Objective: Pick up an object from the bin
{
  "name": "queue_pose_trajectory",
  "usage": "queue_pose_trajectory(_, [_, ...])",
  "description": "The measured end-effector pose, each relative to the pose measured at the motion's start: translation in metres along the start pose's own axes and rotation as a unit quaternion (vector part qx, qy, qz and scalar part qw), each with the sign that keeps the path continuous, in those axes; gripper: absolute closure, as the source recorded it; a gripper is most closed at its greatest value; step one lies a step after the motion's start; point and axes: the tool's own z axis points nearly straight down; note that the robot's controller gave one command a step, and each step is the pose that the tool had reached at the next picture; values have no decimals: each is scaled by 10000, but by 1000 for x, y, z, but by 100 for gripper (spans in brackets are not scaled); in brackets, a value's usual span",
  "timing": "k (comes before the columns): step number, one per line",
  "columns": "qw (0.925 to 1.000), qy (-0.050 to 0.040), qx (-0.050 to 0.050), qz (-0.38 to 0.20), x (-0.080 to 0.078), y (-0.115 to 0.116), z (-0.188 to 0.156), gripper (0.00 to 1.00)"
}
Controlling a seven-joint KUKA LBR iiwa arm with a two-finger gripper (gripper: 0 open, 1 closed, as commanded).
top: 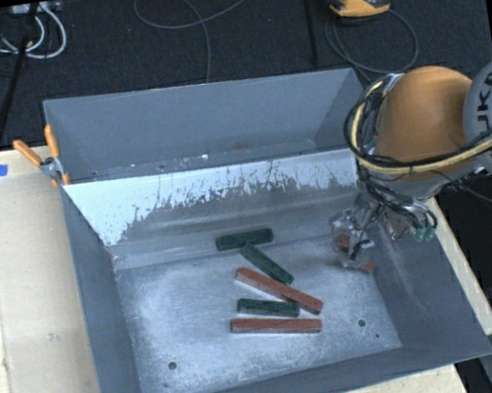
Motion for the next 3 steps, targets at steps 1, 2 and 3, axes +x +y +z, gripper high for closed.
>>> queue_pose_trajectory(1, [10000,39,-14,8,2,0,5,0])
queue_pose_trajectory(2, [9999,54,-18,-104,-31,-45,89,0])
queue_pose_trajectory(3, [9999,36,-14,-98,-32,-45,84,100])
